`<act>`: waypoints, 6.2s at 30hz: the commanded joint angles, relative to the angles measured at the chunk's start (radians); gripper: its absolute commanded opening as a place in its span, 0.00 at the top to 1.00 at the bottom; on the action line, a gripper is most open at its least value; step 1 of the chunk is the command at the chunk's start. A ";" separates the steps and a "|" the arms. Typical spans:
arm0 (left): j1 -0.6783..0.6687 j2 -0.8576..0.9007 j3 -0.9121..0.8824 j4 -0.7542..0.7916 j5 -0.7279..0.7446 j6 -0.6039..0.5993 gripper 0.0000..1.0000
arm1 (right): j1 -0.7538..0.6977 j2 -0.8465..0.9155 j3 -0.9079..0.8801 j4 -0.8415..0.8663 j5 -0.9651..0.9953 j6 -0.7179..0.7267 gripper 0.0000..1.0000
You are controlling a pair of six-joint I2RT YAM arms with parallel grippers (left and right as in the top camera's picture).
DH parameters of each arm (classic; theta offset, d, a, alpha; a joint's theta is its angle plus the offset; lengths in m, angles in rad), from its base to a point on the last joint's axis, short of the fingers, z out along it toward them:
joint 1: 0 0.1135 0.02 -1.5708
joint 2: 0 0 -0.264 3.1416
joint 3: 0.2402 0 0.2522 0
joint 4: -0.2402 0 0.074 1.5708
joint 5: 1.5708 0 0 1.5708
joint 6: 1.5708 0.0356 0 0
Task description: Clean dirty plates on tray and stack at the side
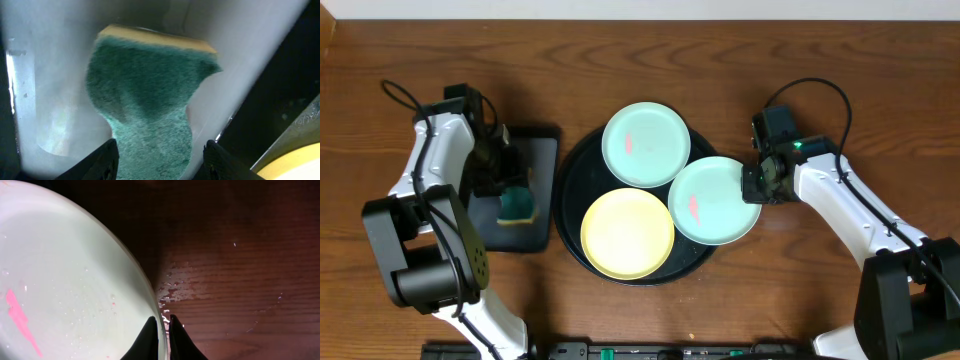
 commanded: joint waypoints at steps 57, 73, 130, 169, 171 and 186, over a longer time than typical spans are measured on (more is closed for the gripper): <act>-0.051 -0.240 -0.330 0.342 -0.157 -0.152 0.35 | 0.022 -0.006 -0.006 0.010 0.007 0.005 0.80; -0.051 -0.117 -0.335 0.376 -0.157 -0.151 0.35 | 0.022 -0.006 -0.006 0.008 0.007 0.005 0.79; -0.050 -0.169 -0.328 0.384 -0.160 -0.117 0.39 | 0.022 -0.006 -0.006 0.005 0.007 0.005 0.77; -0.050 -0.124 -0.395 0.456 -0.168 -0.117 0.81 | 0.022 -0.006 -0.006 0.006 0.007 0.005 0.78; -0.050 -0.123 -0.394 0.458 -0.167 -0.117 0.92 | 0.022 -0.006 -0.006 0.006 0.007 0.005 0.78; -0.050 -0.541 -0.337 0.401 -0.167 -0.117 0.93 | 0.022 -0.006 -0.006 0.004 0.007 0.005 0.69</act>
